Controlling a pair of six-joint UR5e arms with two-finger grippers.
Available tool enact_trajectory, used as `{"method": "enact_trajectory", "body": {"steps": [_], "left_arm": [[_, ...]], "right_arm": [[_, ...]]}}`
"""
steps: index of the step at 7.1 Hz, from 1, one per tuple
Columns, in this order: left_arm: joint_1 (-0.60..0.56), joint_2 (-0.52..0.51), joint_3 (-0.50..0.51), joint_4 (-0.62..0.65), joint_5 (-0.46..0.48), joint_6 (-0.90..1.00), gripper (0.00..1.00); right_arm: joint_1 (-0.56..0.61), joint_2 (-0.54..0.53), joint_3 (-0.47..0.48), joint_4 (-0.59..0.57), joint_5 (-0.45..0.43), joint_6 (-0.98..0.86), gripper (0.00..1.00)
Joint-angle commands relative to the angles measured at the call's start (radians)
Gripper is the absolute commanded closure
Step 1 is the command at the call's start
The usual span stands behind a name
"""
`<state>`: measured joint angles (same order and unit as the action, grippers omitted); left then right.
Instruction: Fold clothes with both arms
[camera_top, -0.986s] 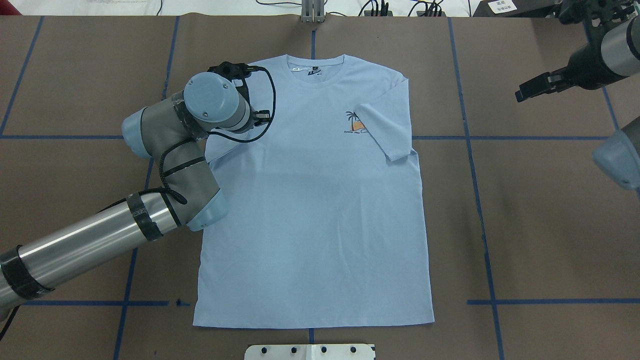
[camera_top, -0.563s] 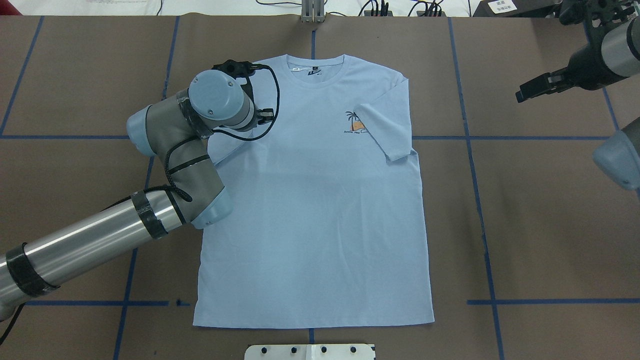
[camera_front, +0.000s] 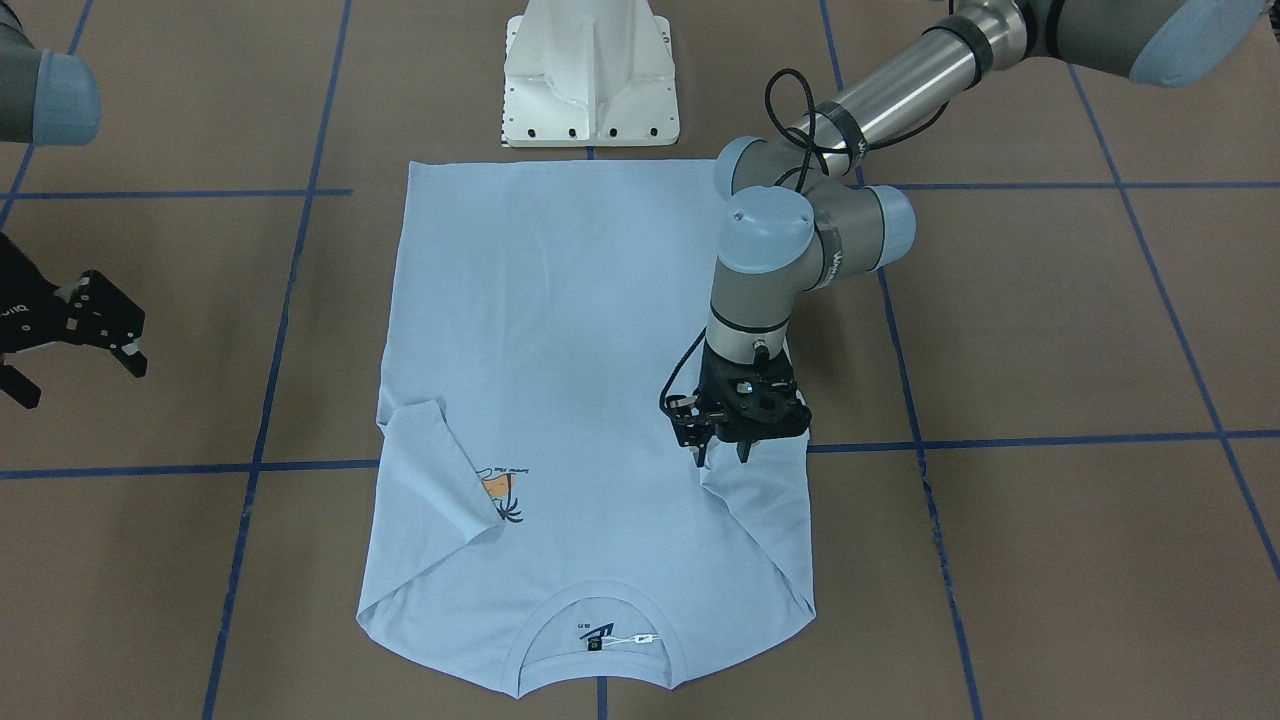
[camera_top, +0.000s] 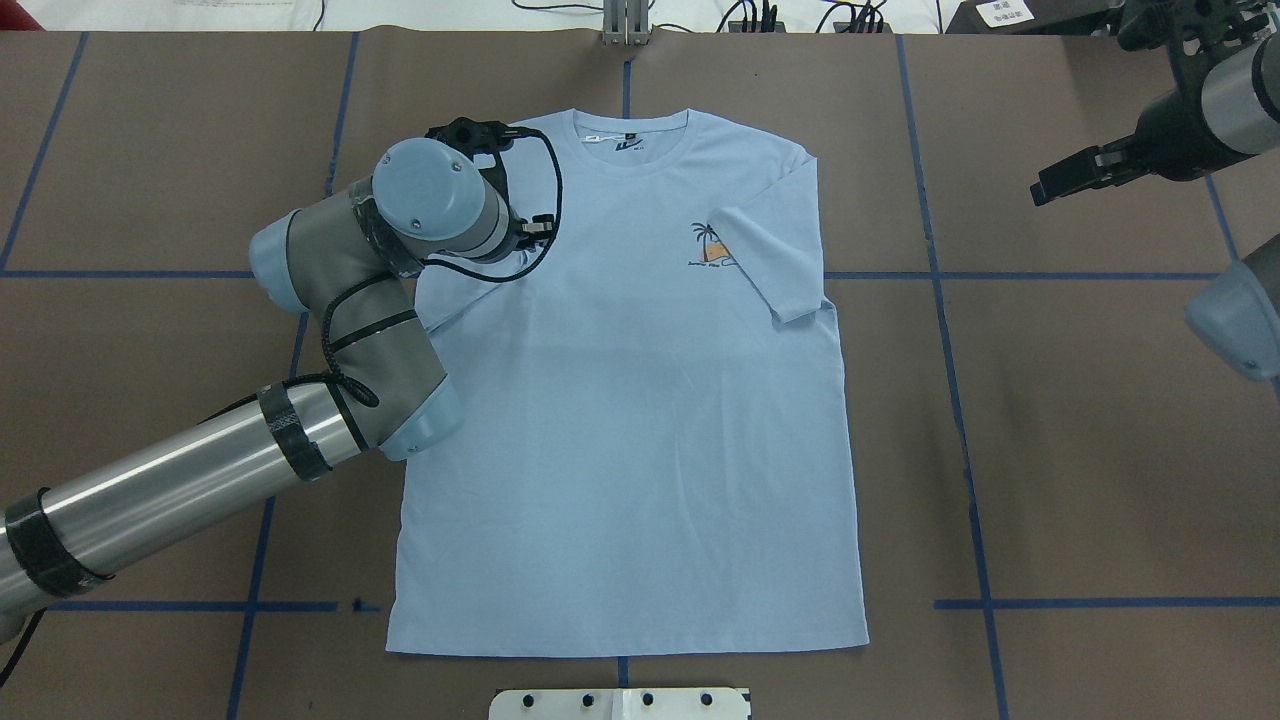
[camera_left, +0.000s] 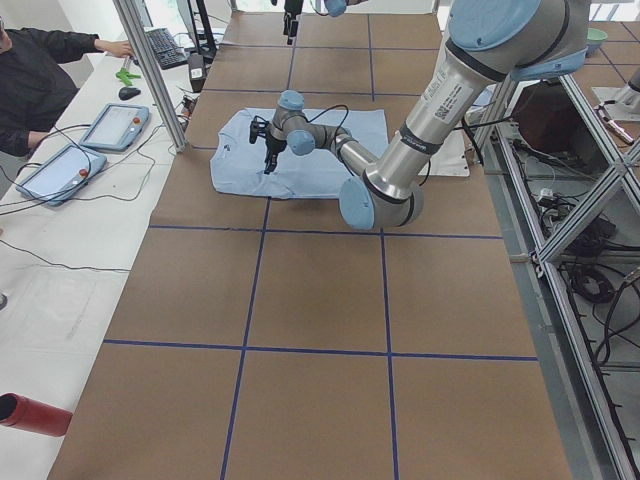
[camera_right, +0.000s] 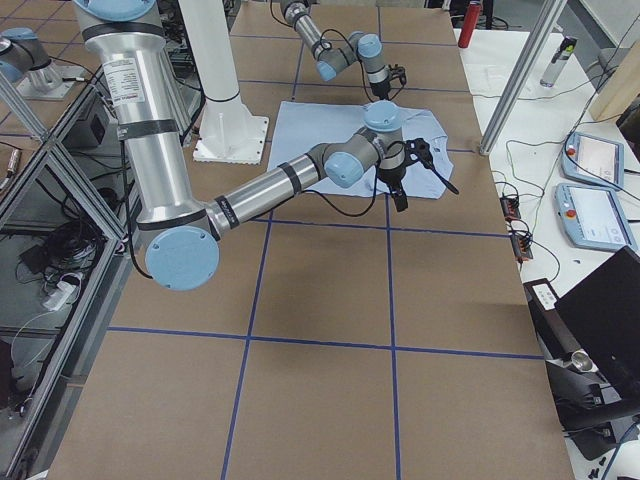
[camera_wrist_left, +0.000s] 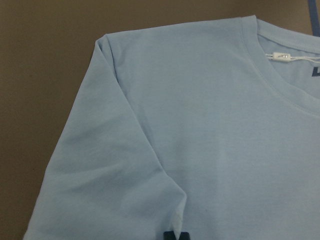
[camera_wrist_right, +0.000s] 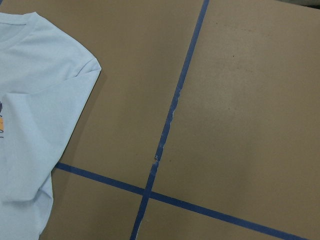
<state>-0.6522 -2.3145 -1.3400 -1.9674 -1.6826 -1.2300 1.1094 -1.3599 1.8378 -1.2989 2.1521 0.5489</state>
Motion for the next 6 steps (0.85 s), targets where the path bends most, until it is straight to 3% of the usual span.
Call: {"method": "enact_trajectory", "body": {"steps": [1,3,5,6], "left_arm": [[-0.001,0.111,-0.185,0.027,-0.029,0.018,0.00],[0.005,0.249,-0.397,0.027,-0.043,0.017,0.00],[0.054,0.370,-0.549,0.015,-0.042,-0.079,0.00],[0.097,0.436,-0.639,0.012,-0.036,-0.180,0.00]], "right_arm": [[-0.084,0.005,0.027,0.007,-0.014,0.162,0.00],[-0.288,-0.001,0.111,0.099,-0.191,0.514,0.00],[-0.580,-0.039,0.220,0.098,-0.508,0.836,0.01],[-0.700,-0.076,0.275,0.087,-0.605,1.005,0.02]]}}
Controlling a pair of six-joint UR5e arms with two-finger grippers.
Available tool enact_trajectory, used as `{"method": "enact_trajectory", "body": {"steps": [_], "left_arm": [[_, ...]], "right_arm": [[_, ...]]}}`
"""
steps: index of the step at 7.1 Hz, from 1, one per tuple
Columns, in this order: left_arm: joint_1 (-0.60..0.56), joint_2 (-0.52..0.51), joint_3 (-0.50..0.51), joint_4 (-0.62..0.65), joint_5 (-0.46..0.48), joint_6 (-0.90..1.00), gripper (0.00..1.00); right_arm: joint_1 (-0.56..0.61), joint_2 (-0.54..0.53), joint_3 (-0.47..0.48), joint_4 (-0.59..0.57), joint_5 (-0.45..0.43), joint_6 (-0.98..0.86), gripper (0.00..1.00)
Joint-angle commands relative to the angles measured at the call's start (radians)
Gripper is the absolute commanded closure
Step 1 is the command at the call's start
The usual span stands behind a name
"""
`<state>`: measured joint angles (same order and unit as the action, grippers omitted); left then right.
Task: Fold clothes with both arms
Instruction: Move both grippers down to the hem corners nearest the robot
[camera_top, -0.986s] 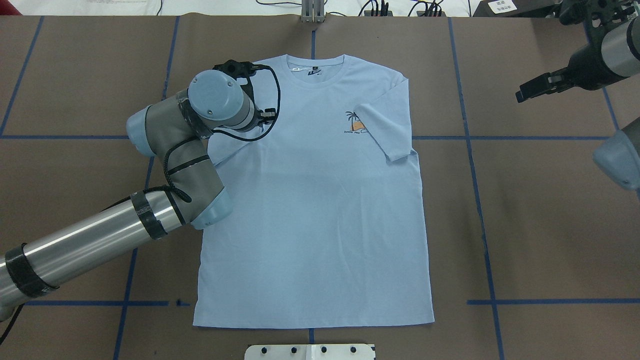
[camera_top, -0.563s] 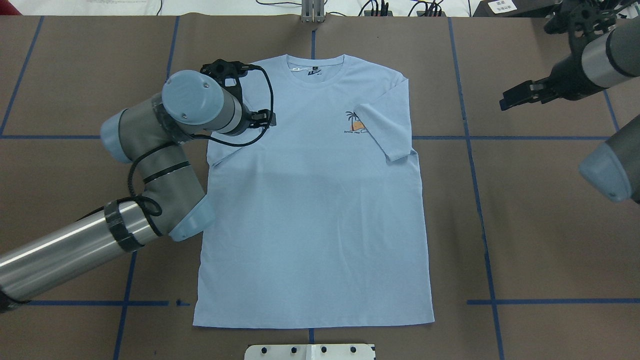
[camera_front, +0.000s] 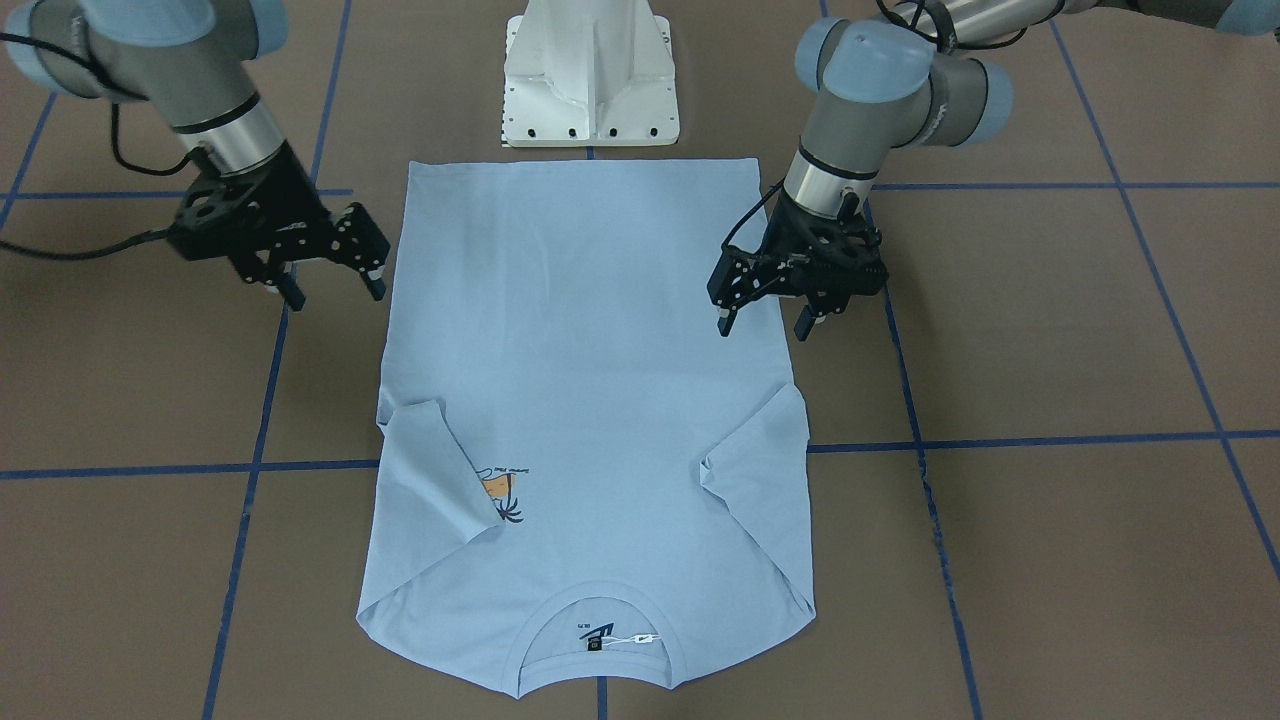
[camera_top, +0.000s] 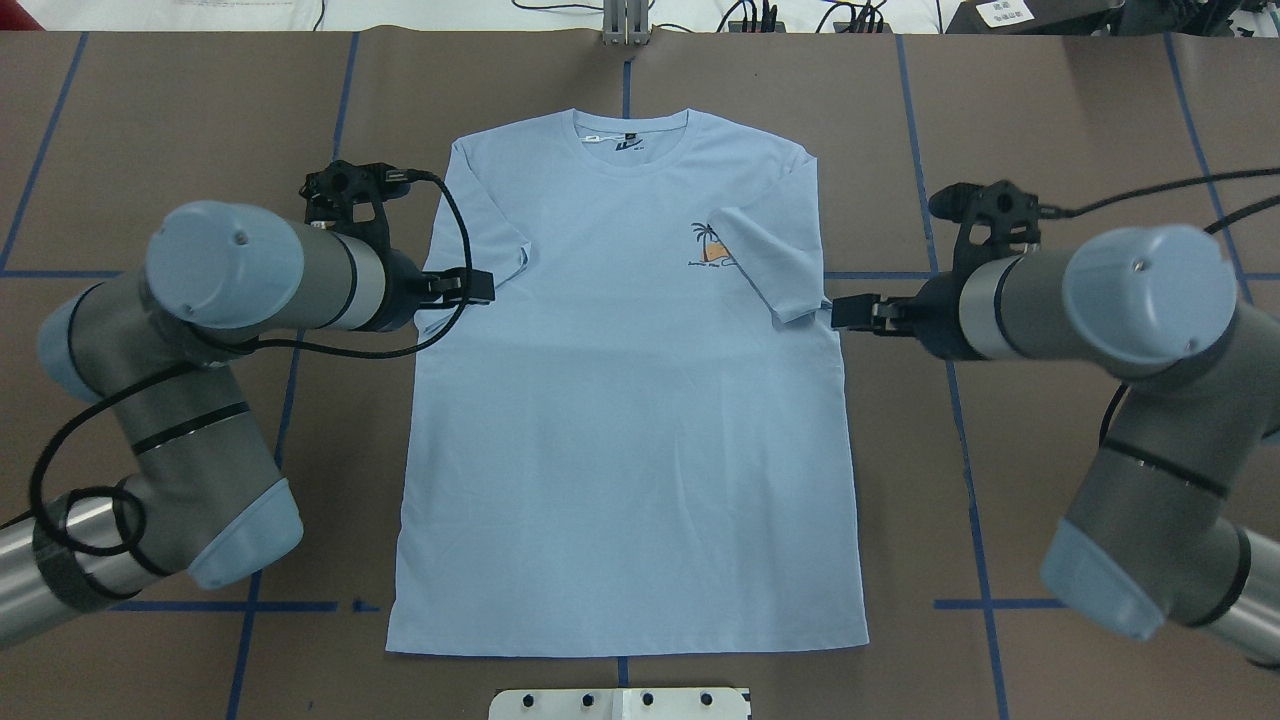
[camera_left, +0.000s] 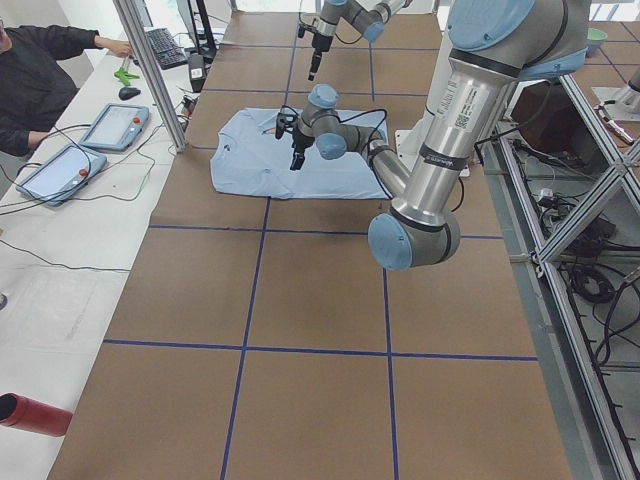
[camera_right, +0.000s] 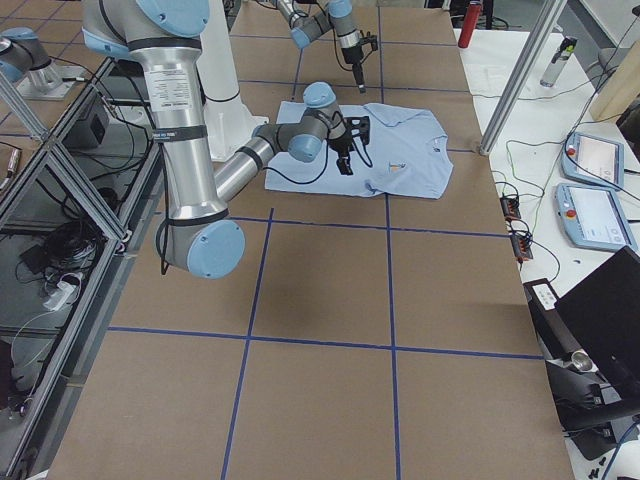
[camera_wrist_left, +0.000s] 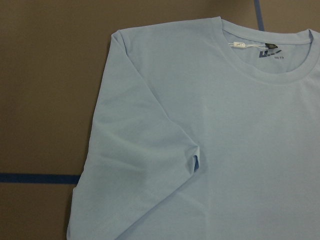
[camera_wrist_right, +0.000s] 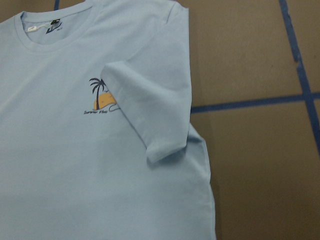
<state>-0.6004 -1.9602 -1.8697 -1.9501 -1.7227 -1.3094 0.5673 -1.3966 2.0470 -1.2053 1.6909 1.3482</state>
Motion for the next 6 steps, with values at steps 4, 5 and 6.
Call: {"method": "enact_trajectory", "body": {"steps": [4,5,6], "left_arm": [[0.316,0.207,-0.255,-0.007,0.181,-0.536,0.22],[0.406,0.243,-0.256,-0.007,0.266,-0.601,0.25],[0.471,0.282,-0.265,-0.007,0.314,-0.651,0.25]], "right_arm": [[-0.447,-0.190,0.193,-0.054,-0.390,0.470,0.00],[-0.481,-0.188,0.194,-0.095,-0.434,0.494,0.00],[-0.507,-0.185,0.194,-0.097,-0.470,0.502,0.00]]}}
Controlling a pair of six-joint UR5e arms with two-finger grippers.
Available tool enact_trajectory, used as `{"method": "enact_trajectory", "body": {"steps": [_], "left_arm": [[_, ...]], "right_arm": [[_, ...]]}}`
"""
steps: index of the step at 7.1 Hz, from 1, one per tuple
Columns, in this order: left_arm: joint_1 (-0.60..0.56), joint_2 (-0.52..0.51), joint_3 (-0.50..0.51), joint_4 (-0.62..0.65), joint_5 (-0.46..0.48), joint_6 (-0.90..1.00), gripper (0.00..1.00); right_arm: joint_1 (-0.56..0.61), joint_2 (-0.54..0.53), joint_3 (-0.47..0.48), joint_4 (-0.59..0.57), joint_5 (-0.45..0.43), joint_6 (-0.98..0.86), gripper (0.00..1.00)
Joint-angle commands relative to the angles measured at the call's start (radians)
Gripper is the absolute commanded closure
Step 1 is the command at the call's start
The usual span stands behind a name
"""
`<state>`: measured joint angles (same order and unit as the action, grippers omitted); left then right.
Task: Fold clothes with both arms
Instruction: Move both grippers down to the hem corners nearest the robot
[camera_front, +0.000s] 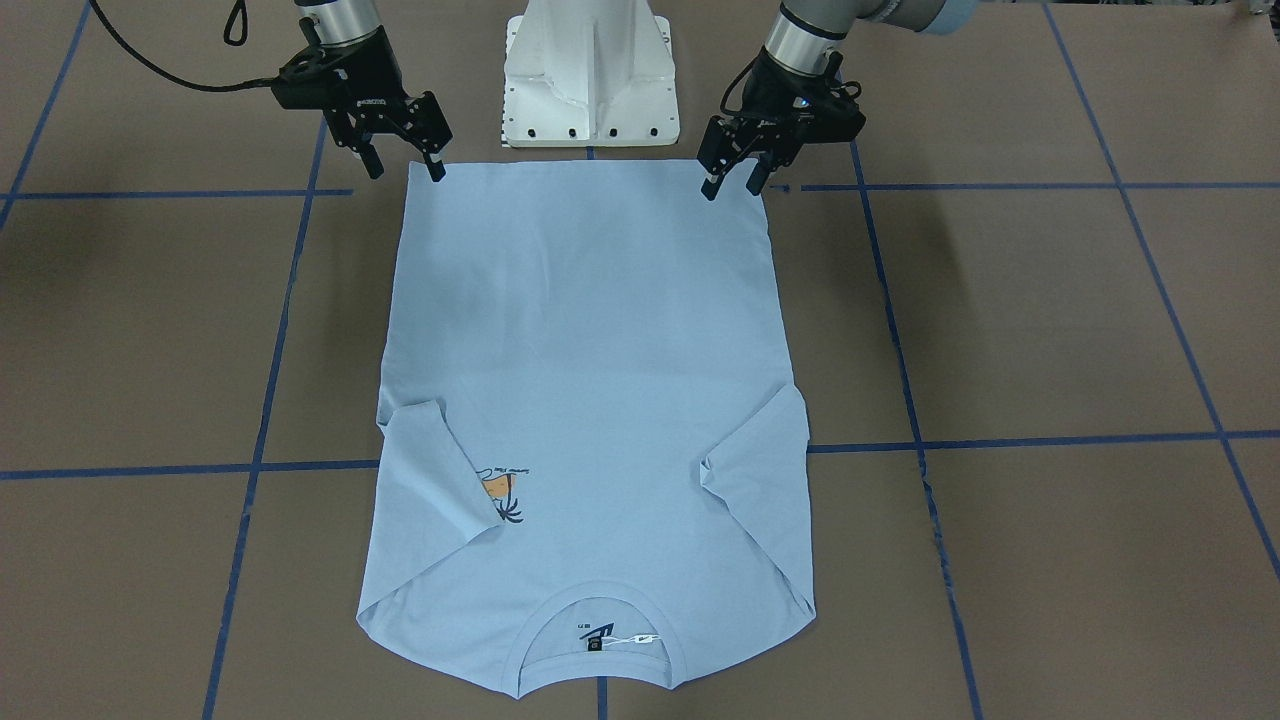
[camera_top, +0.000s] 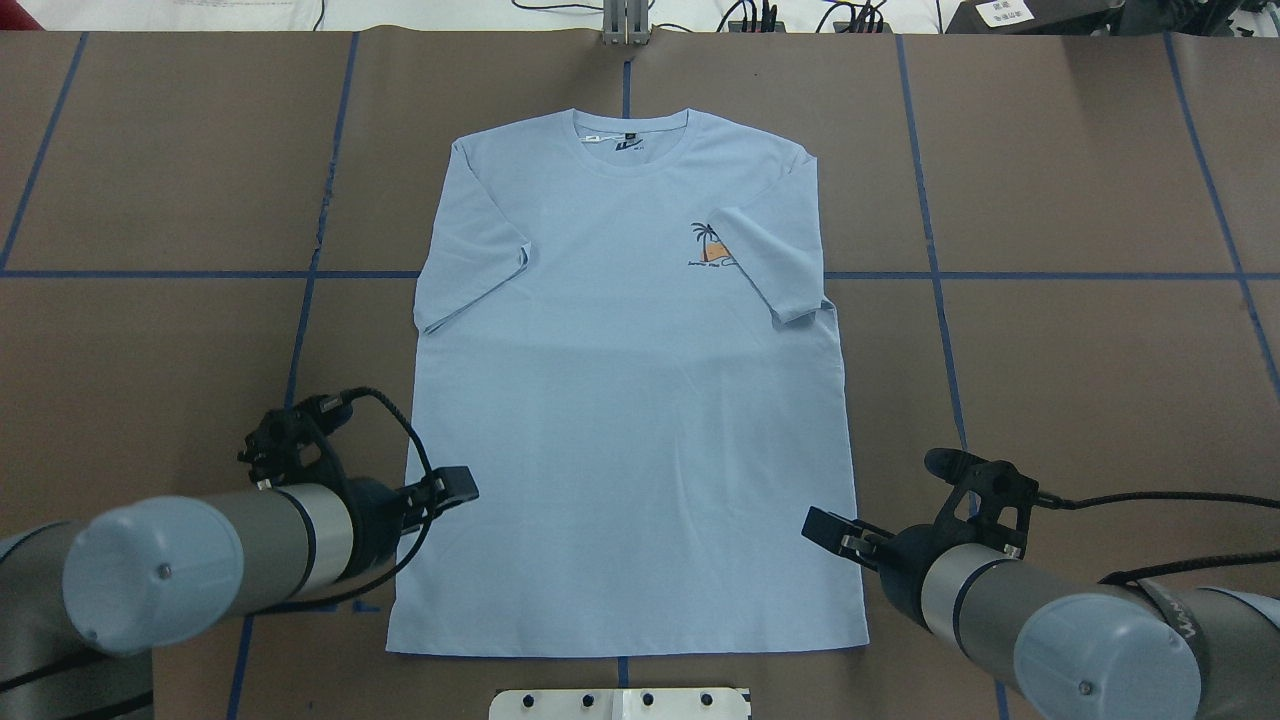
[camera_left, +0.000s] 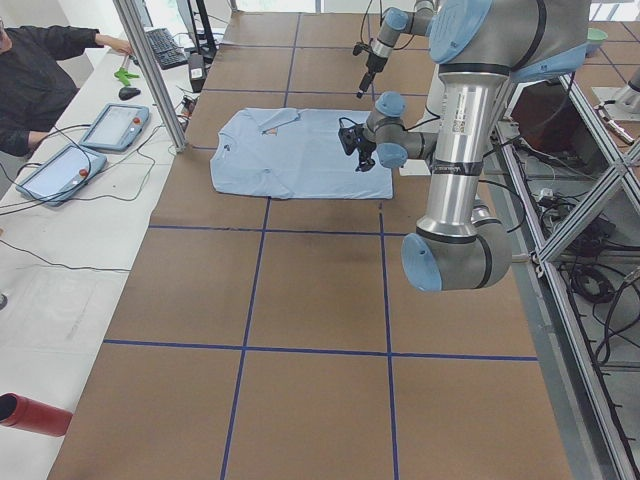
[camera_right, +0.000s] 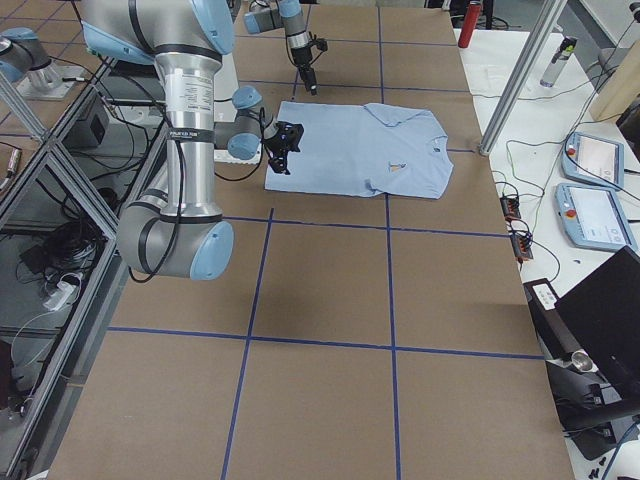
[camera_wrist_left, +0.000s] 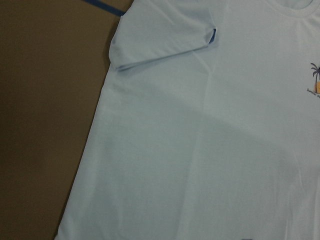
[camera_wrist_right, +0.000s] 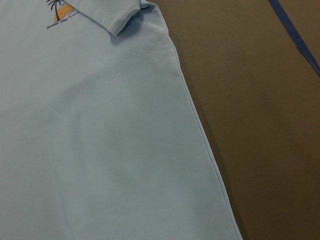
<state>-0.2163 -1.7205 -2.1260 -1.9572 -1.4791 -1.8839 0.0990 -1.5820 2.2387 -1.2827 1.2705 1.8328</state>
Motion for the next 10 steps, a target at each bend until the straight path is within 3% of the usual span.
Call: {"method": "enact_trajectory", "body": {"steps": [1,3,4,6,10], "left_arm": [[0.110,0.073,-0.008,0.000,0.072,-0.078,0.25],[0.146,0.116,-0.005,0.001,0.075,-0.072,0.25],[0.167,0.116,0.003,0.003,0.085,-0.070,0.25],[0.187,0.114,0.011,0.007,0.088,-0.072,0.34],[0.212,0.110,0.035,0.009,0.088,-0.073,0.39]], "right_arm": [[-0.060,0.000,0.001,-0.018,-0.090,0.016,0.00],[-0.100,0.004,-0.001,-0.020,-0.163,0.016,0.00],[-0.102,0.004,-0.001,-0.018,-0.163,0.016,0.00],[-0.101,0.004,-0.001,-0.018,-0.164,0.016,0.00],[-0.110,0.004,-0.002,-0.018,-0.168,0.016,0.00]]}}
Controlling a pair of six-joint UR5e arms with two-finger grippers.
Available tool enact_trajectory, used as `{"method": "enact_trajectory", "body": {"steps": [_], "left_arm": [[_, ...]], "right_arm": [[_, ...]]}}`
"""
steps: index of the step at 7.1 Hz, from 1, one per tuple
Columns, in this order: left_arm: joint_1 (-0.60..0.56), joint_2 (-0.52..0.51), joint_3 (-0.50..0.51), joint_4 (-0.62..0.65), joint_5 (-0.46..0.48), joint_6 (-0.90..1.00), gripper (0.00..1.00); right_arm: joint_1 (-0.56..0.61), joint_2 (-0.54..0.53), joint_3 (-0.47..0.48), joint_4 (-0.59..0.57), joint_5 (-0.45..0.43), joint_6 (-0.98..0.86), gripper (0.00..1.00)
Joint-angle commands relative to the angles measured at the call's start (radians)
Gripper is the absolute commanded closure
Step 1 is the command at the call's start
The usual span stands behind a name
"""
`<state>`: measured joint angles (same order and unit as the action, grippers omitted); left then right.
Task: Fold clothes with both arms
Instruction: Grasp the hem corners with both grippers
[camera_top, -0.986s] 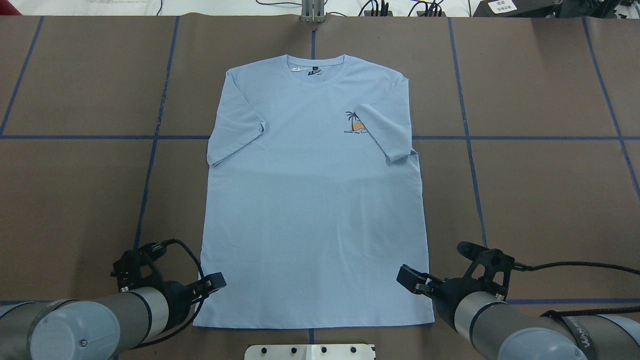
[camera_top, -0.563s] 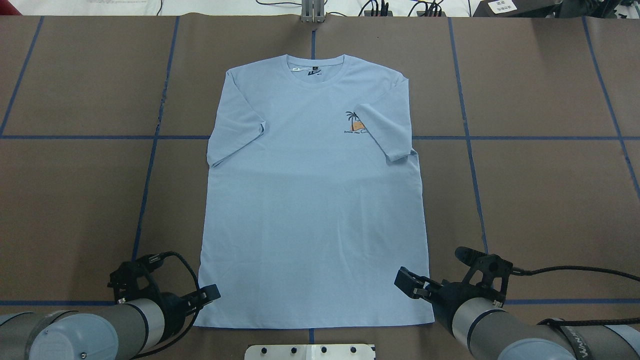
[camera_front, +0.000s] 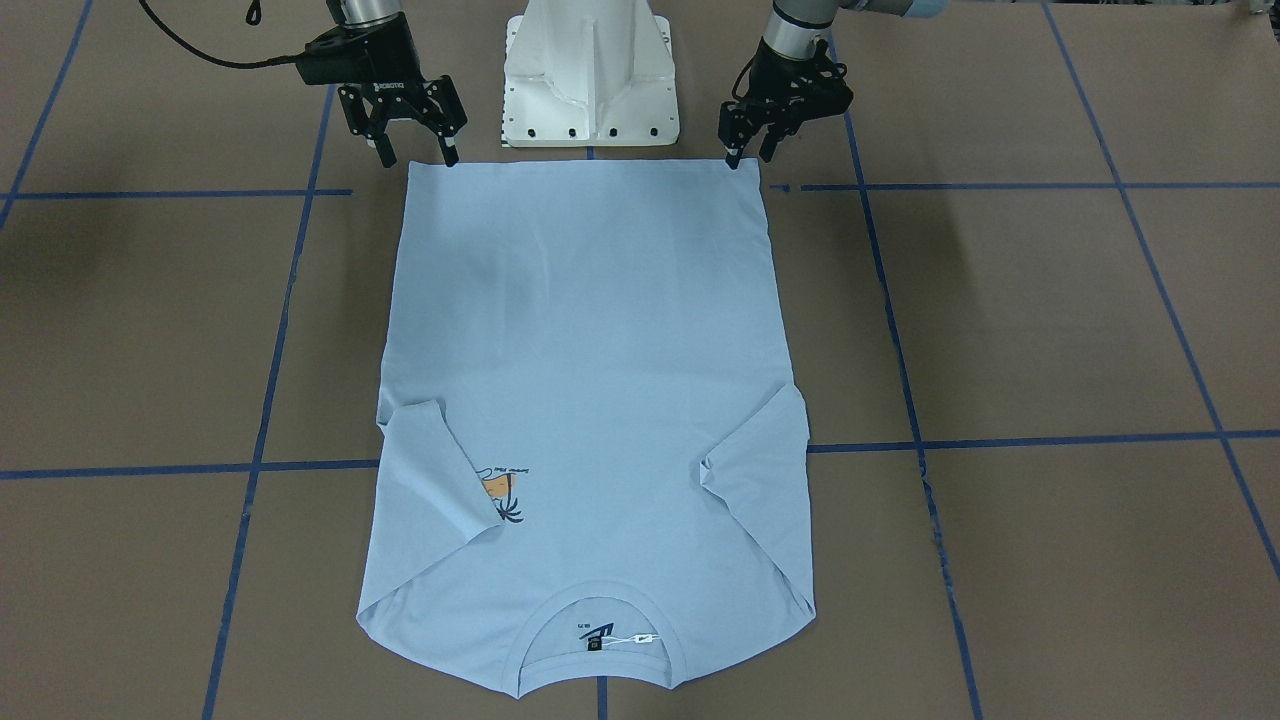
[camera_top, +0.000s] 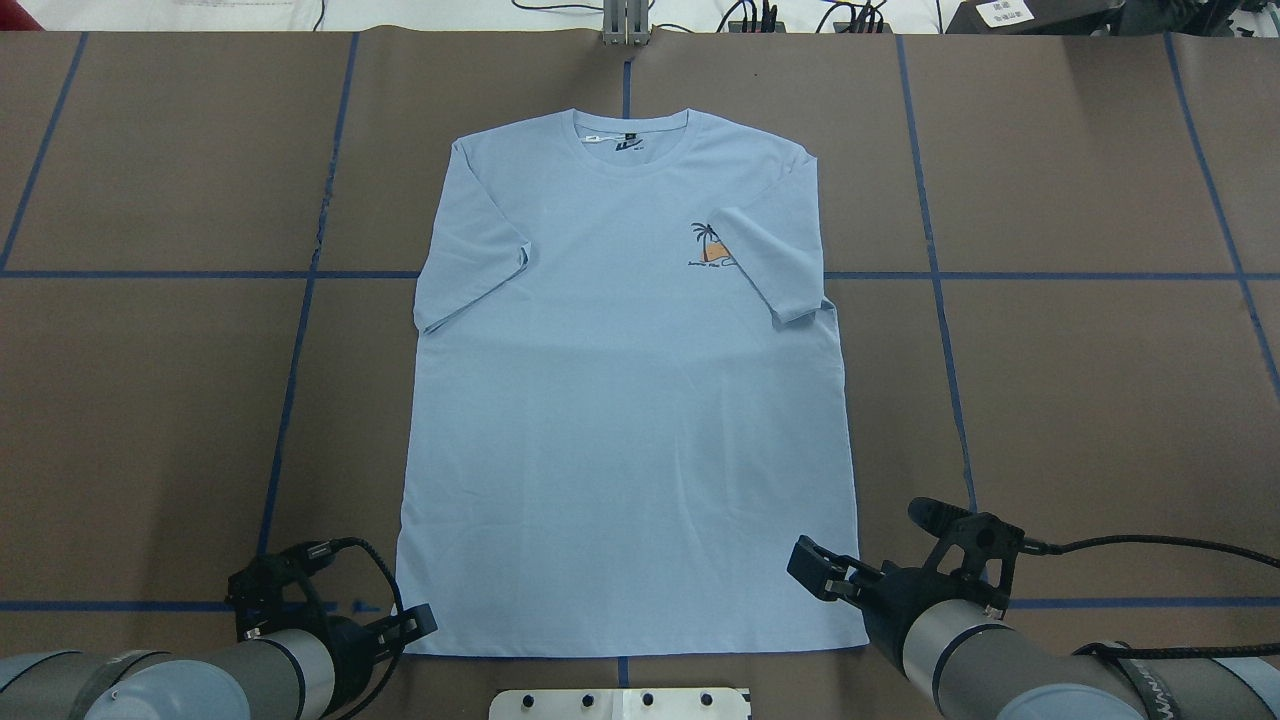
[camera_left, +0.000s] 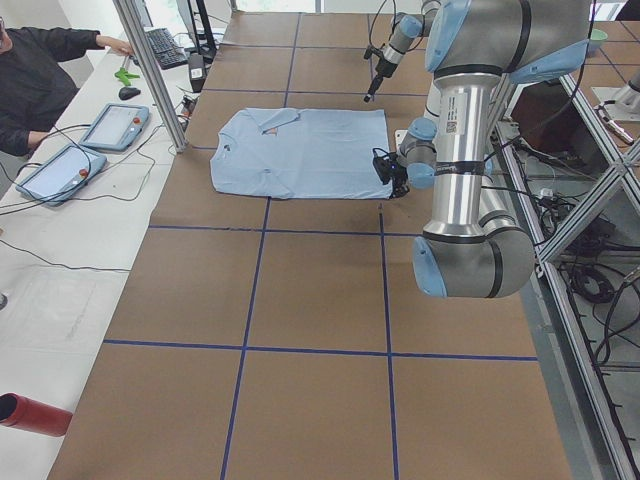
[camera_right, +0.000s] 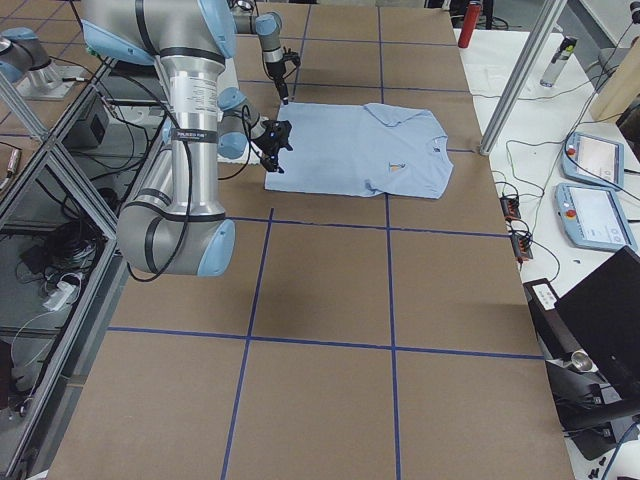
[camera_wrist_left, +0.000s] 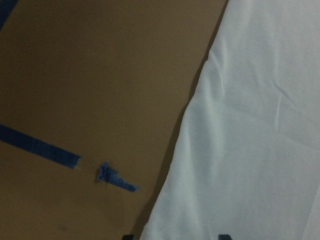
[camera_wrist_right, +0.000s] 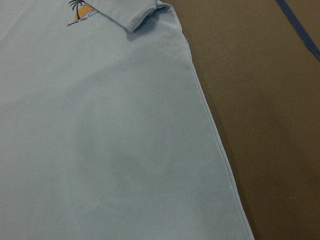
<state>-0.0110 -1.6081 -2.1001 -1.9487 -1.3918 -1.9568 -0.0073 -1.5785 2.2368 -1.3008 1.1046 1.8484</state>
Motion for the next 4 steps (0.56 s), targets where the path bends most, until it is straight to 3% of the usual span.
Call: {"method": "enact_trajectory", "body": {"steps": [1,4], "left_arm": [[0.005,-0.004,0.020,0.001,0.000,-0.002,0.42],[0.006,-0.009,0.022,0.001,0.000,-0.005,0.72]], "right_arm": [[-0.005,0.000,0.000,0.000,-0.002,0.000,0.00],[-0.008,0.000,-0.002,0.002,-0.003,0.000,0.00]]}}
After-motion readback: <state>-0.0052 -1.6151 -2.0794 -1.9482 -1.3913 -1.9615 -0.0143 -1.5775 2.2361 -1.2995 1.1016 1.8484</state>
